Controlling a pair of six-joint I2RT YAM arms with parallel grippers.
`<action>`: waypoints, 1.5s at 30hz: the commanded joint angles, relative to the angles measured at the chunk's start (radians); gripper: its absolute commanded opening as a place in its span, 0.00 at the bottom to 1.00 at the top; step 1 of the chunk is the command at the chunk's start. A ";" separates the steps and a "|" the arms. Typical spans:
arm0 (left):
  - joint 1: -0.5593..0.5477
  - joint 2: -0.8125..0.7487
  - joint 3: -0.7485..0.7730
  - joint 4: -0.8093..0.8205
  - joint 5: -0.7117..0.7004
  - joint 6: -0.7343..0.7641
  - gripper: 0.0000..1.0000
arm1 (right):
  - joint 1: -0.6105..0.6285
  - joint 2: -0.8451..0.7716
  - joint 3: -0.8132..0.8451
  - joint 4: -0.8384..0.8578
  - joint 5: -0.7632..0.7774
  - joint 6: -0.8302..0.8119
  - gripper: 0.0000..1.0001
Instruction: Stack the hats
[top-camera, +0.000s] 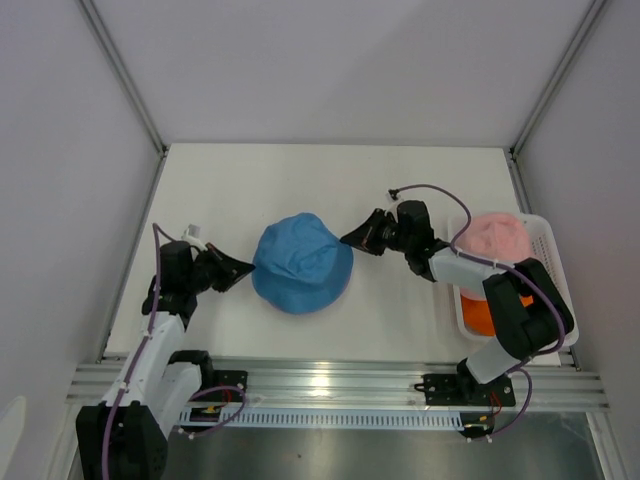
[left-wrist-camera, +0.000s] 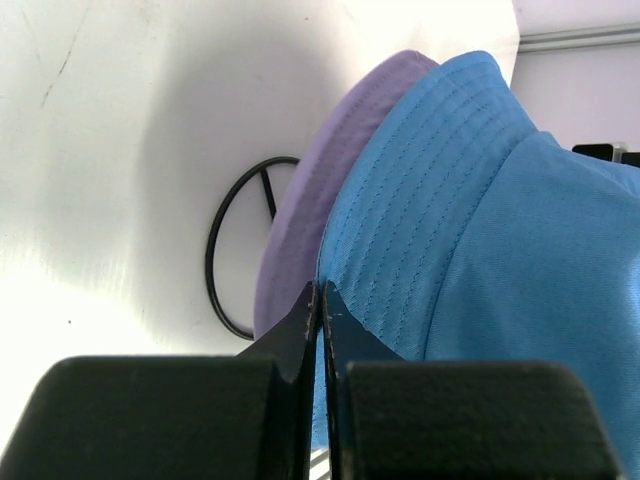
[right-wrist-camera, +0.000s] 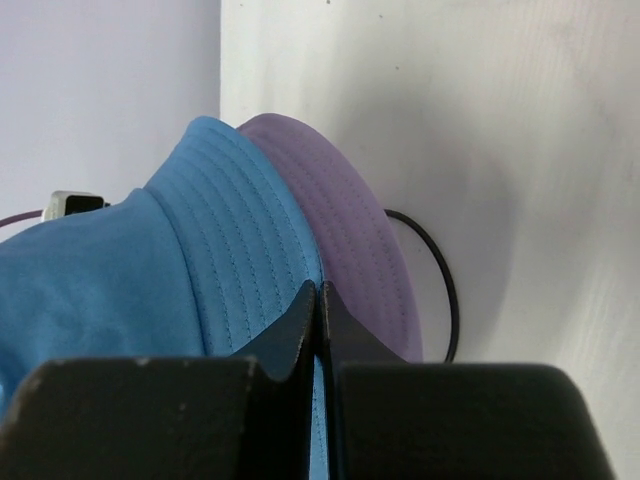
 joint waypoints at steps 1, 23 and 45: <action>0.007 0.022 -0.022 -0.009 -0.044 0.040 0.01 | 0.005 0.033 -0.019 0.000 0.039 -0.046 0.00; 0.001 0.013 -0.013 -0.026 -0.021 0.115 0.13 | 0.008 -0.002 0.004 -0.176 0.079 -0.178 0.00; 0.006 -0.047 0.690 -0.511 -0.299 0.488 0.99 | -0.449 -0.286 0.759 -1.196 0.628 -0.744 1.00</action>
